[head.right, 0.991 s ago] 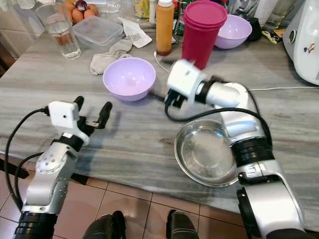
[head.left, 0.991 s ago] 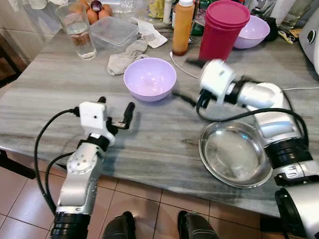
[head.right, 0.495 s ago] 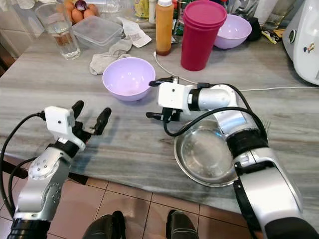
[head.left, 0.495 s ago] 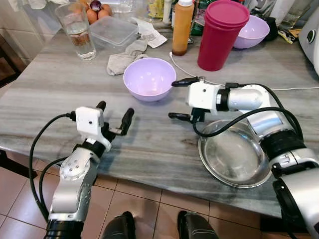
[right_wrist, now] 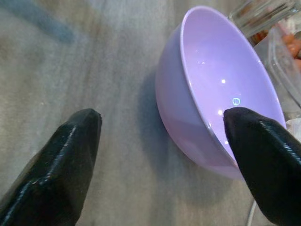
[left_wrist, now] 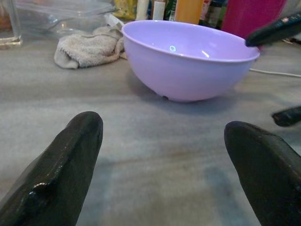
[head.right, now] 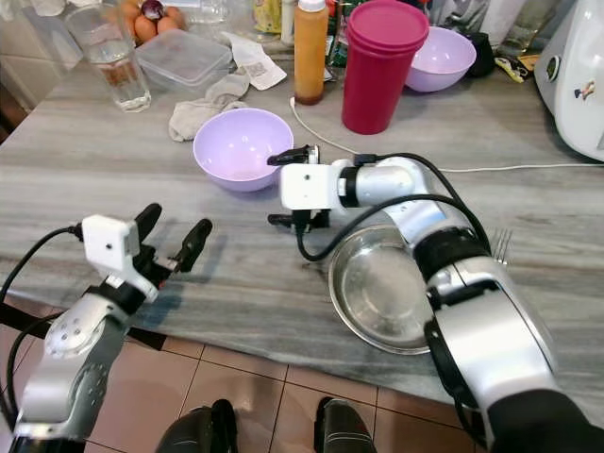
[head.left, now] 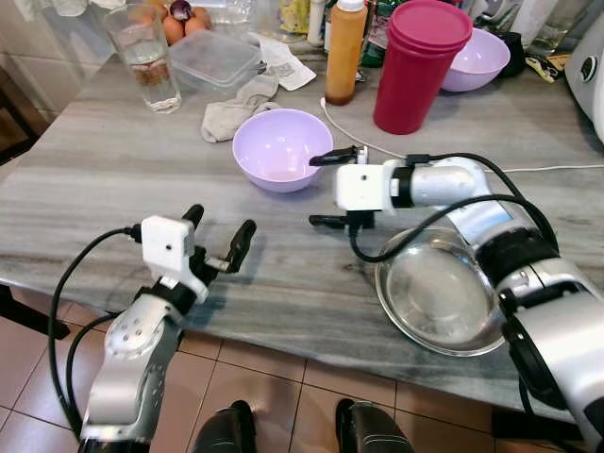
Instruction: Setting the table
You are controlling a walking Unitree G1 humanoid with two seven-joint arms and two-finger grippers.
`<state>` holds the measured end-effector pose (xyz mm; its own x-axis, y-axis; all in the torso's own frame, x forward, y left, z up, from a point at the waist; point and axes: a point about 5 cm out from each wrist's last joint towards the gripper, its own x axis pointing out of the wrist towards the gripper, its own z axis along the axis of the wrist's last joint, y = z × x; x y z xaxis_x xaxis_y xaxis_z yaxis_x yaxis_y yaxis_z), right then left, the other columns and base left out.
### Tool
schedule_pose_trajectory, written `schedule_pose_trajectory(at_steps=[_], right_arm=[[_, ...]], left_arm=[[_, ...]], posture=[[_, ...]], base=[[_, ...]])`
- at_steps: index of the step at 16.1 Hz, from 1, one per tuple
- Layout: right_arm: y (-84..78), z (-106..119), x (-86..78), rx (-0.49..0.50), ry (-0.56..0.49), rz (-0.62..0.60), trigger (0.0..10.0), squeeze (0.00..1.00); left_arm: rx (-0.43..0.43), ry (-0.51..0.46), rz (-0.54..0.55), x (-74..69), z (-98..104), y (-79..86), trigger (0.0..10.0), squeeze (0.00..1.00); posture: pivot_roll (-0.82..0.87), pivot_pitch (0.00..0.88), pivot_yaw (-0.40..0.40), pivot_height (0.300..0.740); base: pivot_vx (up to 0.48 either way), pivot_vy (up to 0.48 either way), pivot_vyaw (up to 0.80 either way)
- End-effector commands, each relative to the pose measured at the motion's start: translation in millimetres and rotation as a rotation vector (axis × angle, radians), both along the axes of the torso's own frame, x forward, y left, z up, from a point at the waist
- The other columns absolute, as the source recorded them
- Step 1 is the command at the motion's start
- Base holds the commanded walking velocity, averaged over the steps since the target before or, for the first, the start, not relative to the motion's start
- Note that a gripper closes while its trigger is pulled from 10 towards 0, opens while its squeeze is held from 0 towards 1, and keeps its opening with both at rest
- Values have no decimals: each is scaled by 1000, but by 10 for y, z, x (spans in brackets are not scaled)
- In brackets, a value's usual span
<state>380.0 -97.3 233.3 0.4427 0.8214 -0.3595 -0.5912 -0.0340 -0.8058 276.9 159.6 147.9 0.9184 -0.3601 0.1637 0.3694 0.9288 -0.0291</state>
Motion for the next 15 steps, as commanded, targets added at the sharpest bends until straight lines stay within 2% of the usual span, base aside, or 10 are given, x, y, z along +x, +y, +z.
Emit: schedule_pose_trajectory(at_steps=[1, 2, 3, 4, 9, 13, 15], right_arm=[[55, 40, 19, -23, -27, 4, 10000, 0], [69, 40, 34, -18, -25, -9, 10000, 0], [76, 33, 43, -13, -20, -18, 9098, 0], [79, 14, 47, -22, -34, -22, 0, 0], [65, -38, 83, -28, -84, -73, 0, 0], [57, -24, 105, -28, -121, -98, 0, 0], [59, -18, 110, -26, -129, -102, 0, 0]], left_arm=[[6, 12, -22, -56, -11, -6, 10000, 0], [8, 18, -27, -74, -21, -8, 10000, 0], [8, 21, -29, -83, -25, -10, 10000, 0], [9, 23, -30, -93, -28, -13, 10000, 0], [12, 47, -60, -127, -53, -43, 10000, 0], [-16, 52, -222, -244, -32, -143, 10000, 0], [-8, 57, -242, -257, -34, -140, 10000, 0]], posture=[[-111, 242, -8, 740], [-110, 243, -7, 740], [-109, 244, -7, 740], [-106, 246, -7, 740], [-100, 249, -5, 740], [-98, 251, -3, 740], [-97, 251, -3, 740]], base=[[0, 0, 0], [0, 0, 0], [0, 0, 0], [0, 0, 0], [0, 0, 0], [0, 0, 0], [0, 0, 0]])
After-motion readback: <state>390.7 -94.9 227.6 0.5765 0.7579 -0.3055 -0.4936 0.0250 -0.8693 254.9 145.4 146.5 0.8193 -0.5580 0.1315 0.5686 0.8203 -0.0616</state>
